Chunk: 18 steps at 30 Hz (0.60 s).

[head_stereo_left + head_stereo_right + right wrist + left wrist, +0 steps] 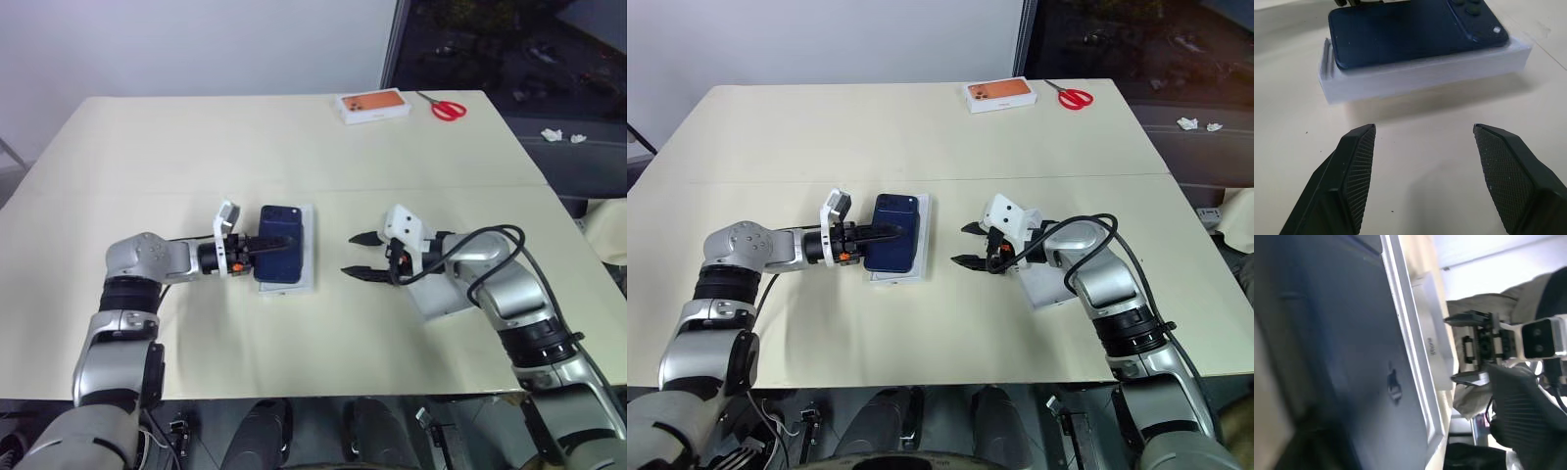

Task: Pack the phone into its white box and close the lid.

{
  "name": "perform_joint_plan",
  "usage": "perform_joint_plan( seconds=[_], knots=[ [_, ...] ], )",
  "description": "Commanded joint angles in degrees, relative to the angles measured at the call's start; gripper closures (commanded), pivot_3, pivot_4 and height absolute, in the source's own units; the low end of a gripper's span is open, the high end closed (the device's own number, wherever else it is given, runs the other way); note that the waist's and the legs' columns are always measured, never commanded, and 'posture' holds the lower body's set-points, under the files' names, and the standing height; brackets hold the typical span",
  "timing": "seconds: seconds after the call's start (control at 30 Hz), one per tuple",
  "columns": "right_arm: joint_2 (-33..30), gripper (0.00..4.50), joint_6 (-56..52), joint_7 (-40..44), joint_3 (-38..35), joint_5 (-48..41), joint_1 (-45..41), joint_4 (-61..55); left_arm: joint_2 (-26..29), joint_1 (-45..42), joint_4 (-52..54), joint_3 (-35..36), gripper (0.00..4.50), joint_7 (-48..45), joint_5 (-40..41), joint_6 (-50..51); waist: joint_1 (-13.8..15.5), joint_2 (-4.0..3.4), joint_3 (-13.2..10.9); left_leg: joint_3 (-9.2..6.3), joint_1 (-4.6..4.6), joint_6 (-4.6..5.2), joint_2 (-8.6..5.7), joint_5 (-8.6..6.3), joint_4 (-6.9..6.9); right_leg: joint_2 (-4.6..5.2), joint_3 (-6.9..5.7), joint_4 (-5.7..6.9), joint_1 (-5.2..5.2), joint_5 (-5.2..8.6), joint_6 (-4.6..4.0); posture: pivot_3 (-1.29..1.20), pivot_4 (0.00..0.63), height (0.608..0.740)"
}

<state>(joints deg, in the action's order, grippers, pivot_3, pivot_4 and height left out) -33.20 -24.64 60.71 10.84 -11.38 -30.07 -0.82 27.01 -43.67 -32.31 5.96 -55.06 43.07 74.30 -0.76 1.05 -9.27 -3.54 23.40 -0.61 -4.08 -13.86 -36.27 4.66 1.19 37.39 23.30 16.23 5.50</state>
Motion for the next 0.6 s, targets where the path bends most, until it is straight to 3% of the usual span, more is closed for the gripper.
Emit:
perform_joint_plan(
  seconds=[0.03, 0.23, 0.6],
  knots=[
    [0.48, 1.15, 1.27, -0.28, 0.01, -0.03, -1.81, -0.89, 1.35, -0.2, 0.93, -0.9, 0.18, -0.06, -1.72, -0.06, -0.07, 0.0, 0.0, 0.0, 0.0, 0.0, 0.0, 0.0, 0.0, 0.0, 0.0, 0.01, 0.0, 0.0, 0.0, 0.0, 0.15, 0.74],
    [1.39, 1.15, 1.73, -0.53, 0.61, 0.22, -2.98, 0.44, 1.67, -0.59, 4.38, -0.64, 0.18, 0.69, -1.73, 0.42, -0.19, 0.01, -0.01, 0.0, 0.01, 0.0, 0.01, 0.01, 0.0, -0.02, 0.01, 0.06, 0.05, 0.0, 0.0, 0.0, 0.15, 0.74],
    [3.02, 1.15, 2.95, -0.95, 1.64, 0.88, -3.85, 2.02, 2.03, -0.55, 14.11, 3.57, 0.18, 5.93, 1.35, 10.4, -0.1, 0.03, -0.03, 0.0, 0.06, -0.03, 0.0, 0.02, -0.02, -0.02, 0.01, 0.07, 0.09, 0.0, 0.0, 0.0, 0.15, 0.74]
  ],
)
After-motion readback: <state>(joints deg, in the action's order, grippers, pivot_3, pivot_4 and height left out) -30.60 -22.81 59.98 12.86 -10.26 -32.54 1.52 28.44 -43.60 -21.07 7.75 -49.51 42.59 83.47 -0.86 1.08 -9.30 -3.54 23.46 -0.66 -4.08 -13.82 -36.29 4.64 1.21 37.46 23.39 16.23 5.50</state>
